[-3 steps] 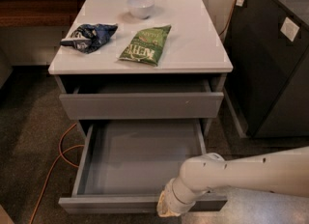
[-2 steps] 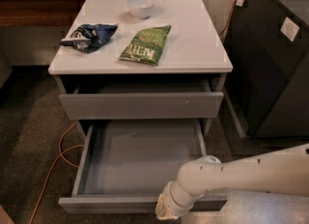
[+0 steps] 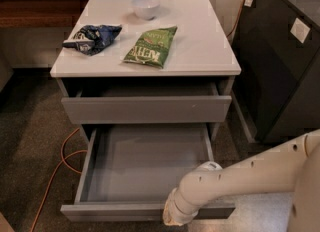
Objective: Close middle drawer
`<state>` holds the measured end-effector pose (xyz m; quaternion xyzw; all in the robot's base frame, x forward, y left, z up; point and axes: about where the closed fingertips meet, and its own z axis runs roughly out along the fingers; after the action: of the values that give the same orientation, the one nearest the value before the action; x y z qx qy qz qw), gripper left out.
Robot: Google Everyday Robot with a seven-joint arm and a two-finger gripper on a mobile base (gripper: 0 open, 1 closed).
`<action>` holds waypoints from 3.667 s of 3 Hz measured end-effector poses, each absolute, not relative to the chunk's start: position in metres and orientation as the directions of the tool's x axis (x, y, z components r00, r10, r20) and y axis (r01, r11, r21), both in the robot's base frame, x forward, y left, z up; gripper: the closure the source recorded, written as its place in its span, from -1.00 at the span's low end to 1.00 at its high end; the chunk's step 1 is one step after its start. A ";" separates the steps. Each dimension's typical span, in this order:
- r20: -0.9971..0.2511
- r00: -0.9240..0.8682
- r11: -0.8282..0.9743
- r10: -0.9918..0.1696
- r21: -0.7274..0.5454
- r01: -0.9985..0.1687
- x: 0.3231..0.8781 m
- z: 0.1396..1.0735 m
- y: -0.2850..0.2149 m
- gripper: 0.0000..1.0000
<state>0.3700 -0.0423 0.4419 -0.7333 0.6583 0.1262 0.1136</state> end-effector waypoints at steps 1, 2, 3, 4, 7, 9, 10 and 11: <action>-0.300 0.033 -0.030 -0.953 -0.015 -0.999 0.389 0.438 -0.054 1.00; -0.280 -0.028 0.042 -0.960 -0.043 -0.998 0.413 0.438 -0.066 1.00; -0.284 -0.058 0.082 -0.957 -0.072 -0.994 0.438 0.438 -0.072 1.00; -0.314 -0.070 0.114 -0.947 -0.124 -0.986 0.492 0.441 -0.075 1.00; -0.314 -0.064 0.122 -0.947 -0.167 -0.978 0.516 0.428 -0.070 1.00; -0.318 -0.065 0.142 -0.946 -0.223 -0.964 0.560 0.425 -0.067 1.00; -0.322 -0.051 0.140 -0.945 -0.259 -0.956 0.585 0.426 -0.063 1.00; -0.327 -0.042 0.144 -0.944 -0.294 -0.945 0.611 0.428 -0.061 1.00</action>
Offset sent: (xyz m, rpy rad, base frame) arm 0.0595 -0.0292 -0.0056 -0.0779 -0.0672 -0.2080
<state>0.6114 -0.0609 0.4281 -0.6542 0.7219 0.0010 0.2257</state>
